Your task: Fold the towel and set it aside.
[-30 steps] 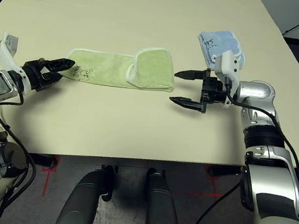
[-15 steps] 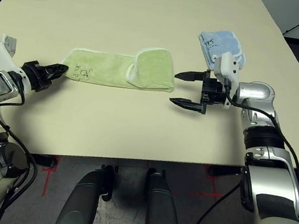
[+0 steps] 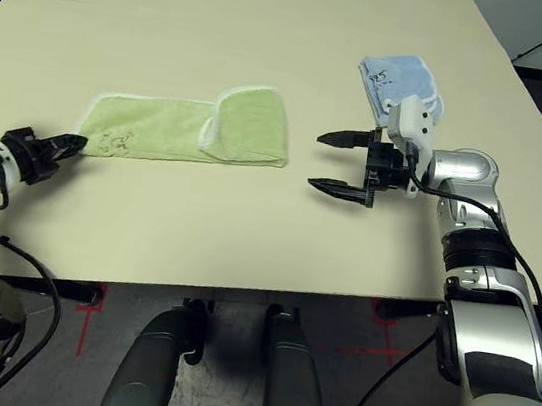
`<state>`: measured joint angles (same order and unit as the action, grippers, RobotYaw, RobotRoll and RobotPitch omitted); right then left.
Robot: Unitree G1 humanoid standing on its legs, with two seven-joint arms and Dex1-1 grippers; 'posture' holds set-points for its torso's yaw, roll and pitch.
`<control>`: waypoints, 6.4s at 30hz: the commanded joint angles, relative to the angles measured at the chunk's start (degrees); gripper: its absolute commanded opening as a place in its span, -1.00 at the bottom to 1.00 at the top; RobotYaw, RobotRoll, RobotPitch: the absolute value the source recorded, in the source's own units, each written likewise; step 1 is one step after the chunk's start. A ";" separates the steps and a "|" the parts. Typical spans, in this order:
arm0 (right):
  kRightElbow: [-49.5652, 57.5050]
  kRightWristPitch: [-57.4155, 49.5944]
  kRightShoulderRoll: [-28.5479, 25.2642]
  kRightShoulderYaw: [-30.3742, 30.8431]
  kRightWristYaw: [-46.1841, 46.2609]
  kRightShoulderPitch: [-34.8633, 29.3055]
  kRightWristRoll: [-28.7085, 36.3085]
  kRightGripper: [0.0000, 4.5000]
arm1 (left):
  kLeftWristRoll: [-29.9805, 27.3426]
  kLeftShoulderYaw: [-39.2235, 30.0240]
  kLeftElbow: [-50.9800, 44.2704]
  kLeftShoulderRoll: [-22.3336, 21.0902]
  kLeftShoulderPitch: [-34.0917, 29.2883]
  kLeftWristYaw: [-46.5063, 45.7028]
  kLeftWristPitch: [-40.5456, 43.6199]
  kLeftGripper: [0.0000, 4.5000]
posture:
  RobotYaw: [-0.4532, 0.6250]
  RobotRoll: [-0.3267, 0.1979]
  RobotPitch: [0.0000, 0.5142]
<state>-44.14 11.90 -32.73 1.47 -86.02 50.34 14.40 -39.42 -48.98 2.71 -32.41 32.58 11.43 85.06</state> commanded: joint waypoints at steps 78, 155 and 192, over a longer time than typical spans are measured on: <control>-6.32 1.09 1.71 -1.79 3.50 4.85 -0.53 1.00 | -12.30 32.30 -11.37 16.58 17.24 2.05 0.12 0.99 | -0.14 0.25 -0.26; -18.24 -0.31 18.57 2.37 20.07 12.26 -11.67 -1.00 | 28.24 55.33 29.36 4.43 14.85 48.85 -74.46 -0.99 | -0.13 0.25 -0.20; -22.64 -4.94 23.07 -5.81 36.45 20.89 -8.72 -1.00 | 28.12 50.16 36.22 5.24 23.33 45.37 -64.70 -0.99 | -0.12 0.25 -0.25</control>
<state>-66.37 7.51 -9.98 -5.17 -51.18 71.03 6.84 -13.79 0.10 35.61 -27.67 56.20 59.71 21.83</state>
